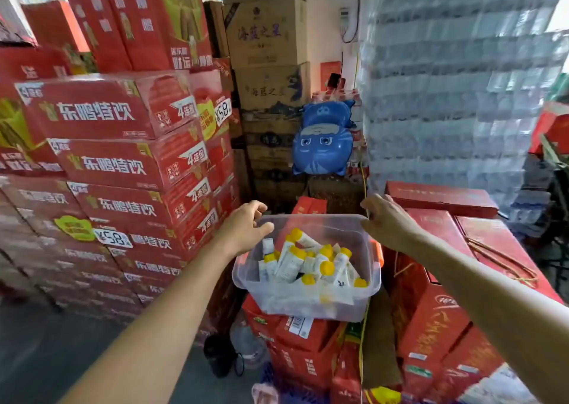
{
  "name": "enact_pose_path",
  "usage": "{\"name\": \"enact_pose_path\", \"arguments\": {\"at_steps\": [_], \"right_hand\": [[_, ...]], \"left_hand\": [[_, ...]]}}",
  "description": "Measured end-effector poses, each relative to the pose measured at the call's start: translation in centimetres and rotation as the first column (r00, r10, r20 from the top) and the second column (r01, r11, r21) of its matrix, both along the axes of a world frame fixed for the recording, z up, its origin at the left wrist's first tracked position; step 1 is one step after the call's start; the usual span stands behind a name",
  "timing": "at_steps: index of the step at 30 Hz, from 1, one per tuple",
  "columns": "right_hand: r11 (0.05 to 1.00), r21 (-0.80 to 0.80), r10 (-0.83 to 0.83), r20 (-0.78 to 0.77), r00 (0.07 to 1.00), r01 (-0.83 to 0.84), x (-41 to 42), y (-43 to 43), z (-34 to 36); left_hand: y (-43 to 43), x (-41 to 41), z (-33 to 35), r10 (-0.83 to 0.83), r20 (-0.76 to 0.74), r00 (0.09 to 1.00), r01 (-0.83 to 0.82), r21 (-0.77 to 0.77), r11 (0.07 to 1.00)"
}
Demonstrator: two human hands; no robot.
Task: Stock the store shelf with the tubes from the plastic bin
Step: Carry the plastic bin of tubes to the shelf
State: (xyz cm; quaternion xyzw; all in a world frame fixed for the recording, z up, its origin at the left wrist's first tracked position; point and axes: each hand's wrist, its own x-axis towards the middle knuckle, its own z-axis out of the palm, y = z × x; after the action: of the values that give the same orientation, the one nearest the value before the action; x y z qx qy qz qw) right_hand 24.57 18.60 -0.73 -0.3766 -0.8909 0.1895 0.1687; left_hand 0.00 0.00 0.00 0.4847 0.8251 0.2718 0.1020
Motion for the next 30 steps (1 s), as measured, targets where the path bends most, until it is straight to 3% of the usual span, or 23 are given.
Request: {"name": "enact_pose_path", "arguments": {"at_steps": [10,16,19,21,24,25,30], "right_hand": [[0.940,-0.196,-0.200,0.351,0.915,0.280,-2.7,5.7,-7.6],[0.805,-0.266,-0.385,0.444,0.809,0.530,-4.8,7.8,-12.0],[0.670,-0.348,-0.501,0.440,0.745,0.656,-5.6,8.5,-13.8],[0.581,-0.408,-0.555,0.434,0.710,0.704,-5.9,9.0,-14.7],[0.503,-0.443,-0.619,0.415,0.667,0.742,-6.2,9.6,-15.2],[0.479,-0.448,-0.643,0.407,0.649,0.755,-6.3,9.7,-15.1],[0.394,-0.485,-0.713,0.374,0.593,0.781,-6.7,9.9,-15.4]], "left_hand": [[3.7,-8.0,-9.7,0.151,0.015,0.988,-0.142,-0.265,0.954],[6.2,-14.2,-15.2,0.217,0.104,0.971,-0.157,-0.413,0.897],[7.4,-16.4,-17.3,0.281,0.188,0.941,-0.165,-0.470,0.867],[8.3,-17.1,-18.2,0.362,0.330,0.872,-0.178,-0.475,0.862],[9.4,-17.4,-19.0,0.503,0.611,0.611,-0.203,-0.493,0.846],[9.4,-17.6,-19.1,0.509,0.644,0.571,-0.184,-0.504,0.844],[9.6,-18.2,-19.1,0.501,0.671,0.547,-0.175,-0.493,0.852]]}}
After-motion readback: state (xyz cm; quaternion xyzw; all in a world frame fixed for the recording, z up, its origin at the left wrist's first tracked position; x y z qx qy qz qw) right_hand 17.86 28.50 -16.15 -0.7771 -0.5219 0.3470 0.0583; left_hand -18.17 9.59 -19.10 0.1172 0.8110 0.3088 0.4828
